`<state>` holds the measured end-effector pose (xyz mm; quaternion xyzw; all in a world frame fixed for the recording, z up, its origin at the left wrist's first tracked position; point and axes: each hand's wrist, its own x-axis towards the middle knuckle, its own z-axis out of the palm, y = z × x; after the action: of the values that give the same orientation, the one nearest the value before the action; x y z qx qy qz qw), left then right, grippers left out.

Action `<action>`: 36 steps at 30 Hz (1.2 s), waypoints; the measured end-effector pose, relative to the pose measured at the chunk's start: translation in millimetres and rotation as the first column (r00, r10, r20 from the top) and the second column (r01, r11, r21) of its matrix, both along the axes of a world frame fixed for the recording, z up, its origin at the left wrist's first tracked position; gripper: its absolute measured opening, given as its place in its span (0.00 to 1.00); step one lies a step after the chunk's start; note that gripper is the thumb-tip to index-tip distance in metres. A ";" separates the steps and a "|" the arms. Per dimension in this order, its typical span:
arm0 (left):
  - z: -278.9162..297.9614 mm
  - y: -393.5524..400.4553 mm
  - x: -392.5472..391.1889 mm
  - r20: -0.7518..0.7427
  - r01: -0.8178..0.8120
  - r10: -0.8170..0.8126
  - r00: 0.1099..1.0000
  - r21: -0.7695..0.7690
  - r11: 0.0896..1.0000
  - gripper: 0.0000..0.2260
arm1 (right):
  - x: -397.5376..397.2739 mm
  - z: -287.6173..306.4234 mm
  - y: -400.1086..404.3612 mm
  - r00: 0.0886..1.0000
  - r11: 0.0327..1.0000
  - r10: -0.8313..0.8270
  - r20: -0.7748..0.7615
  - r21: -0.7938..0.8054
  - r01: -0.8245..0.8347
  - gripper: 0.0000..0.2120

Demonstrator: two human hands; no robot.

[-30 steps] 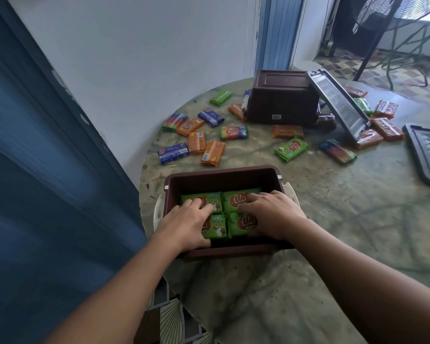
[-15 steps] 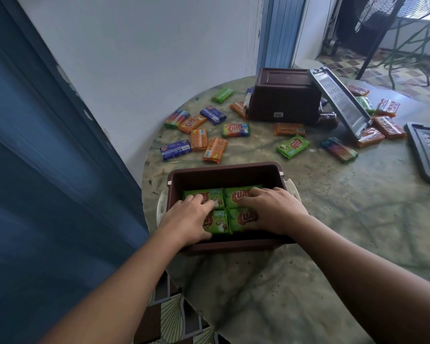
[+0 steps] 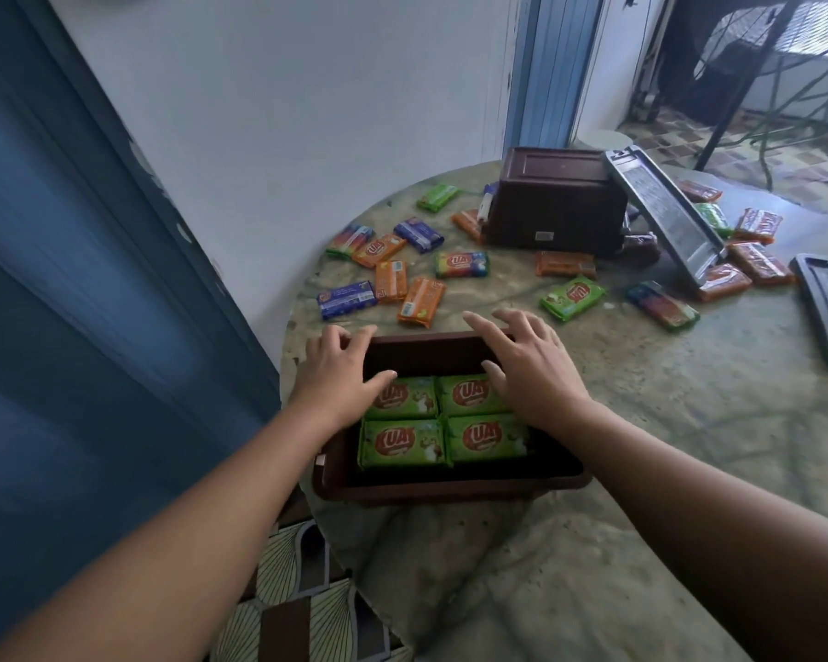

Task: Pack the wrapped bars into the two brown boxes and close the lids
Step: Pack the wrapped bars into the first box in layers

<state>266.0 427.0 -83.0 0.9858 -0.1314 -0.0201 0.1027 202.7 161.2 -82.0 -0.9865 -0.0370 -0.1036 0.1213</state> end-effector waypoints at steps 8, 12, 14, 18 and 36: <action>-16.1 -10.2 16.4 -0.011 -0.113 0.113 0.994 -0.021 0.993 0.14 | 34.3 -4.0 -12.3 0.976 0.998 -0.038 -0.213 -0.055 0.027 0.16; -19.0 -7.5 28.4 -0.009 -0.104 0.104 0.995 -0.030 0.994 0.13 | 50.2 -4.8 -12.7 0.976 0.998 -0.011 -0.217 -0.060 -0.002 0.12; -18.3 -6.1 39.8 0.003 -0.108 0.108 0.994 -0.026 0.994 0.13 | 61.3 -4.6 -11.0 0.979 0.998 -0.007 -0.205 -0.065 -0.007 0.13; -20.3 0.0 67.1 0.032 -0.107 0.108 0.994 -0.032 0.994 0.13 | 88.3 -3.0 -4.7 0.982 0.997 0.002 -0.191 -0.082 -0.018 0.13; -14.8 3.6 100.4 -0.001 -0.103 0.103 0.995 0.090 0.991 0.19 | 119.7 -0.3 5.3 0.972 0.998 -0.017 -0.233 -0.061 0.003 0.20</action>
<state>366.4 430.6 -97.8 0.9948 -0.0789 -0.0233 0.0596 322.4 166.5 -82.3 -0.9952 -0.0208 0.0137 0.0945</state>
